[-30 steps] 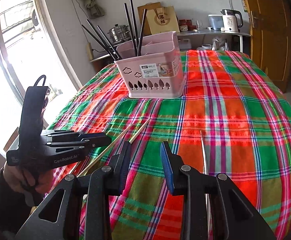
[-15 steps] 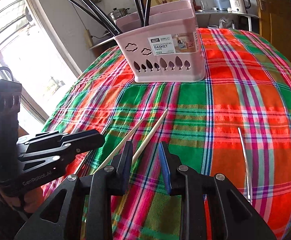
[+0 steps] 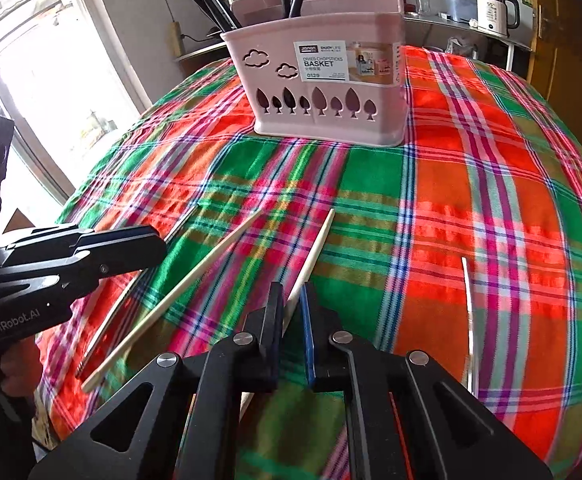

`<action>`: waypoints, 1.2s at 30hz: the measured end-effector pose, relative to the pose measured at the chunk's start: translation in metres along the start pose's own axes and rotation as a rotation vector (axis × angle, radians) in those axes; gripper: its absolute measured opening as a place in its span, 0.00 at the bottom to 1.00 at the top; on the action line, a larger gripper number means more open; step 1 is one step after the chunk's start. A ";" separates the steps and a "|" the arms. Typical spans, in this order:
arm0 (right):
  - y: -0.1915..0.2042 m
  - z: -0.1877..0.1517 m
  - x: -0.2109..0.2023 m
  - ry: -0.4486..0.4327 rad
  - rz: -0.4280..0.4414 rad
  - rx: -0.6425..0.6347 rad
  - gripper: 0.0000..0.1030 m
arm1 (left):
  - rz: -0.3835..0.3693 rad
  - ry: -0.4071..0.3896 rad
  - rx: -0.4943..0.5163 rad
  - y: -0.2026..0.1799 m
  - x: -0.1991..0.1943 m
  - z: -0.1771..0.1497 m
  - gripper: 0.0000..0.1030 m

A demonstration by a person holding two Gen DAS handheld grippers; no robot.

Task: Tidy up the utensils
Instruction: 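Close the right tool on a light wooden chopstick while the left tool grasps another, then lift the wooden chopsticks with both tools and carry them over the basket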

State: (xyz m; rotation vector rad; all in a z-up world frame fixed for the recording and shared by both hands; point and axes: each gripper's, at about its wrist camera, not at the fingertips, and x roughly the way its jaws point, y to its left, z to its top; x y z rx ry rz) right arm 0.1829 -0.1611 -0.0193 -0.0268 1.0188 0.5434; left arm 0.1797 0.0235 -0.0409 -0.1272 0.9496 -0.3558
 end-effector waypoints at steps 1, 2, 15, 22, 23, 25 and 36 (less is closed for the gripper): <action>-0.003 -0.001 -0.003 0.006 -0.005 -0.012 0.09 | 0.001 0.013 0.008 -0.003 0.005 0.001 0.13; -0.006 -0.003 -0.005 0.012 -0.010 -0.022 0.09 | 0.004 0.025 0.015 -0.006 0.009 0.002 0.13; -0.030 0.016 -0.003 0.028 -0.082 -0.004 0.09 | 0.099 0.086 0.108 -0.027 0.045 0.015 0.13; -0.031 0.032 0.007 0.046 -0.106 -0.015 0.09 | 0.121 0.114 0.118 -0.029 0.053 0.028 0.13; -0.031 0.034 0.008 0.047 -0.107 -0.016 0.09 | 0.118 0.119 0.114 -0.028 0.054 0.031 0.13; -0.033 0.037 0.011 0.050 -0.110 -0.014 0.09 | 0.114 0.124 0.118 -0.028 0.056 0.035 0.13; -0.037 0.041 0.015 0.041 -0.109 -0.015 0.06 | 0.160 0.106 0.159 -0.035 0.062 0.034 0.04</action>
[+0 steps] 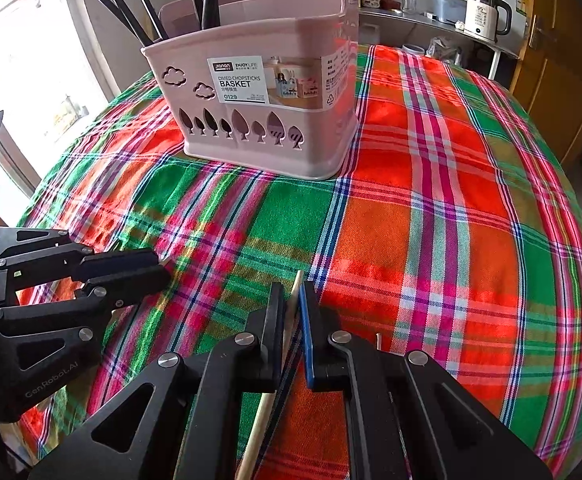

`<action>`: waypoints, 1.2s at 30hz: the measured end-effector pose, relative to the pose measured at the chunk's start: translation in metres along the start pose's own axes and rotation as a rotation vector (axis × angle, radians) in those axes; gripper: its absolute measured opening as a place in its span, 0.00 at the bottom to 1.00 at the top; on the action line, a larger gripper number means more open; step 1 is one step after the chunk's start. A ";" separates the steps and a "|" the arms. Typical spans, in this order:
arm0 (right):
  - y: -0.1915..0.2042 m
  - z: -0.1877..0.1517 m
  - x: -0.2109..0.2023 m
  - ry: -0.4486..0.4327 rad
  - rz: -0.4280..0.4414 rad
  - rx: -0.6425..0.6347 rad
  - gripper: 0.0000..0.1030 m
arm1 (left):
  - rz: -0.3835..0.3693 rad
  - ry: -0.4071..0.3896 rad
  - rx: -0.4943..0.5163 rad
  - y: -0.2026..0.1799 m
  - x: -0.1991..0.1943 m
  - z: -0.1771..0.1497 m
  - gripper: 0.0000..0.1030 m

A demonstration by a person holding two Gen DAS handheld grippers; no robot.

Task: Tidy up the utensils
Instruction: 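Lift the wooden chopsticks with both tools and carry them over the basket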

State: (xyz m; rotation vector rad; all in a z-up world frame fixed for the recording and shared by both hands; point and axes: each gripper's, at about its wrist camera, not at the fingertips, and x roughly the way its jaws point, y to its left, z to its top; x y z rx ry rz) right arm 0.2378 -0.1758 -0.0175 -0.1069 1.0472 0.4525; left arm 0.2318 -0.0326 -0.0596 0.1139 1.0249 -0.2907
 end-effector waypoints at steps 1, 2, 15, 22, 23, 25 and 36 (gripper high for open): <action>0.000 0.000 0.000 -0.001 0.000 0.001 0.06 | -0.002 0.003 -0.005 0.000 0.000 0.001 0.04; 0.000 0.000 -0.001 -0.002 0.003 0.002 0.05 | -0.005 0.006 -0.010 0.000 0.000 0.002 0.04; 0.007 0.019 -0.060 -0.170 0.056 0.003 0.05 | -0.050 -0.147 -0.040 0.012 -0.073 0.030 0.04; 0.015 0.035 -0.112 -0.307 0.050 -0.019 0.05 | -0.042 -0.271 -0.045 0.021 -0.127 0.052 0.04; 0.016 0.036 -0.120 -0.327 0.050 -0.022 0.05 | -0.043 -0.286 -0.047 0.022 -0.134 0.052 0.04; 0.018 0.038 -0.133 -0.363 0.049 -0.027 0.05 | -0.041 -0.311 -0.051 0.025 -0.146 0.055 0.04; 0.024 0.026 -0.152 -0.407 0.041 -0.051 0.05 | -0.048 -0.353 -0.046 0.026 -0.170 0.041 0.04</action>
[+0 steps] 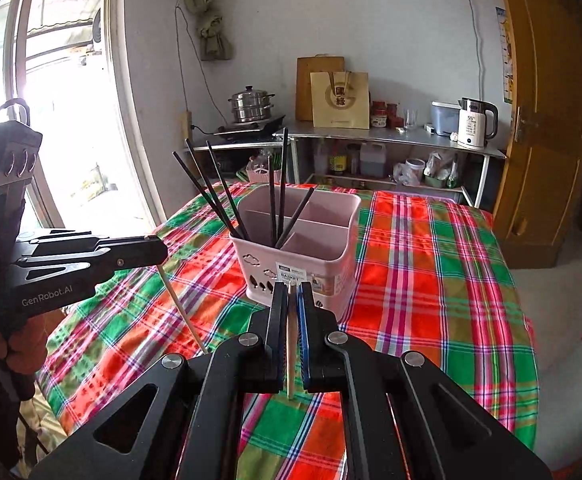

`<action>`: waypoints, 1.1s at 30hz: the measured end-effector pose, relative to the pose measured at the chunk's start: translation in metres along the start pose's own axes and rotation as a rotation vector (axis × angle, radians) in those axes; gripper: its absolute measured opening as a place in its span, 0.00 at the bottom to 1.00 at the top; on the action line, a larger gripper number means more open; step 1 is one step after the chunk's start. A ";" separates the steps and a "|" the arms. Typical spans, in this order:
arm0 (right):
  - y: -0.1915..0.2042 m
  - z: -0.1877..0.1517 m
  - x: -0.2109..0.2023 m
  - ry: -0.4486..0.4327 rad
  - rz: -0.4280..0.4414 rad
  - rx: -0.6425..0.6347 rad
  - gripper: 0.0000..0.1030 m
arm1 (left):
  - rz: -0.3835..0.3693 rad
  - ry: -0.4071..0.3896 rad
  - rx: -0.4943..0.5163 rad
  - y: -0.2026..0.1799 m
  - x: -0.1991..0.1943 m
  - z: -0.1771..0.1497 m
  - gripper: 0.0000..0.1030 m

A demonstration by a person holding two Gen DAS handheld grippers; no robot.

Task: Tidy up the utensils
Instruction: 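Lift the wooden chopsticks with both tools and carry them over the basket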

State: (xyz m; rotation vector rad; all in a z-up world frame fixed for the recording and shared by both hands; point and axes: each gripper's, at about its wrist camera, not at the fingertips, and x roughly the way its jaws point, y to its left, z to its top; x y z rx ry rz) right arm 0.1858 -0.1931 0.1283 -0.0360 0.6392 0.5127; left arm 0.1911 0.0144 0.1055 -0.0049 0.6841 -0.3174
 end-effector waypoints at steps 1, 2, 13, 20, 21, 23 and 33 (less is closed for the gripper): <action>0.000 -0.001 -0.002 0.001 0.002 -0.002 0.05 | -0.005 0.000 -0.002 0.000 -0.002 -0.001 0.04; 0.001 -0.002 -0.004 0.005 0.003 -0.007 0.05 | -0.012 0.002 -0.005 0.000 -0.004 -0.003 0.04; 0.012 -0.007 -0.017 0.003 0.007 -0.055 0.05 | -0.021 0.013 0.001 0.004 -0.020 -0.014 0.04; 0.022 0.011 -0.017 -0.046 0.027 -0.073 0.05 | -0.017 -0.036 -0.012 0.011 -0.035 0.002 0.04; 0.024 0.014 -0.016 -0.053 0.030 -0.078 0.05 | -0.016 -0.045 -0.012 0.013 -0.036 0.006 0.04; 0.027 0.022 -0.015 -0.071 0.035 -0.084 0.05 | -0.007 -0.063 -0.010 0.015 -0.038 0.015 0.04; 0.036 0.075 -0.014 -0.224 0.055 -0.099 0.05 | 0.007 -0.220 -0.060 0.042 -0.058 0.072 0.04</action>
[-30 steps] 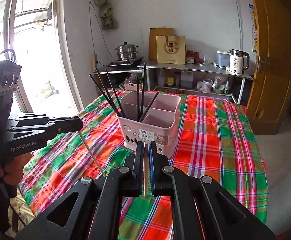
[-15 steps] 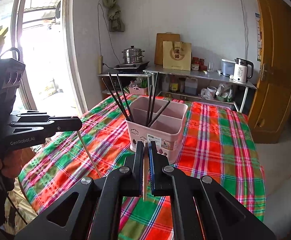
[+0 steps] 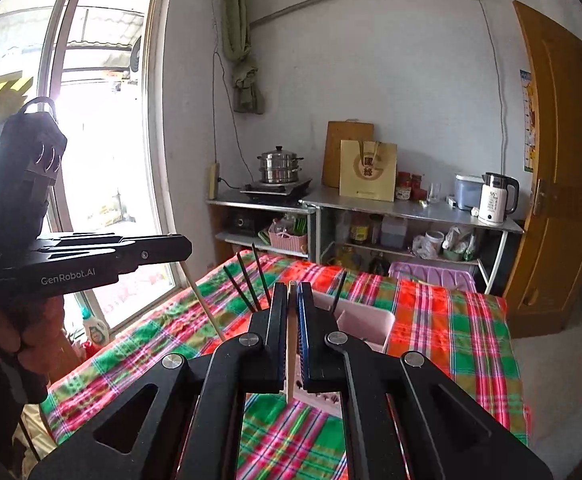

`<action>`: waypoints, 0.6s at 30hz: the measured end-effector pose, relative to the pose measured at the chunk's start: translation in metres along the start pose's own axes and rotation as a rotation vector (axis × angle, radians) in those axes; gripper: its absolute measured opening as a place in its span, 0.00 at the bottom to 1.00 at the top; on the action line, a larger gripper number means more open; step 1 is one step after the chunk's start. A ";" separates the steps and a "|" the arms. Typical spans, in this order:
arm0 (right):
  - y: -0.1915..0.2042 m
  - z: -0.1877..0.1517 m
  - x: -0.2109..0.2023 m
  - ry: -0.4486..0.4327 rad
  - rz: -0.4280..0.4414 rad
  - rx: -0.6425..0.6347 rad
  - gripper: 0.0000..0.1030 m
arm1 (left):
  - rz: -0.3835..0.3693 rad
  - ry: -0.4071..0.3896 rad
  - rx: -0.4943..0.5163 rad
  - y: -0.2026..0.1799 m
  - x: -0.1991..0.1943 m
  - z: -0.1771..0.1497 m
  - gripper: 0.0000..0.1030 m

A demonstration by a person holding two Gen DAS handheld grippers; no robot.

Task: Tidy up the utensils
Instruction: 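Lift the wooden chopsticks with both tools and carry them over the basket, then lower the chopsticks into the basket and open both tools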

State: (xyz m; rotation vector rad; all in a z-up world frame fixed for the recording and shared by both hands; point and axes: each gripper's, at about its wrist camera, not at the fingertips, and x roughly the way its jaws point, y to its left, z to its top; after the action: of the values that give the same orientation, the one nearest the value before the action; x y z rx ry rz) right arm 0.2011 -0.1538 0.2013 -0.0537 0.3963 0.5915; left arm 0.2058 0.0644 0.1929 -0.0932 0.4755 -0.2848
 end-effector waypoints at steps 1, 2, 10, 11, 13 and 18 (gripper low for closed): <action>0.000 0.004 0.002 -0.008 0.002 0.001 0.05 | 0.003 -0.023 0.003 0.001 0.000 0.006 0.04; -0.001 0.008 0.005 -0.017 0.005 0.002 0.05 | 0.005 -0.041 0.003 0.002 0.000 0.011 0.04; 0.002 0.024 0.028 -0.068 -0.017 -0.023 0.05 | 0.005 -0.117 0.011 0.010 0.026 0.031 0.04; 0.002 0.024 0.031 -0.069 -0.021 -0.027 0.05 | 0.001 -0.114 0.007 0.012 0.031 0.030 0.04; 0.001 0.023 0.037 -0.067 -0.026 -0.028 0.05 | 0.001 -0.102 0.003 0.015 0.040 0.027 0.04; -0.001 0.013 0.056 -0.034 -0.033 -0.023 0.05 | 0.010 -0.053 -0.003 0.020 0.064 0.016 0.04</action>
State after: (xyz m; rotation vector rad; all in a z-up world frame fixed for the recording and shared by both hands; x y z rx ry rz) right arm 0.2480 -0.1228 0.1918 -0.0721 0.3549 0.5635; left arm 0.2730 0.0656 0.1757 -0.1011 0.4234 -0.2714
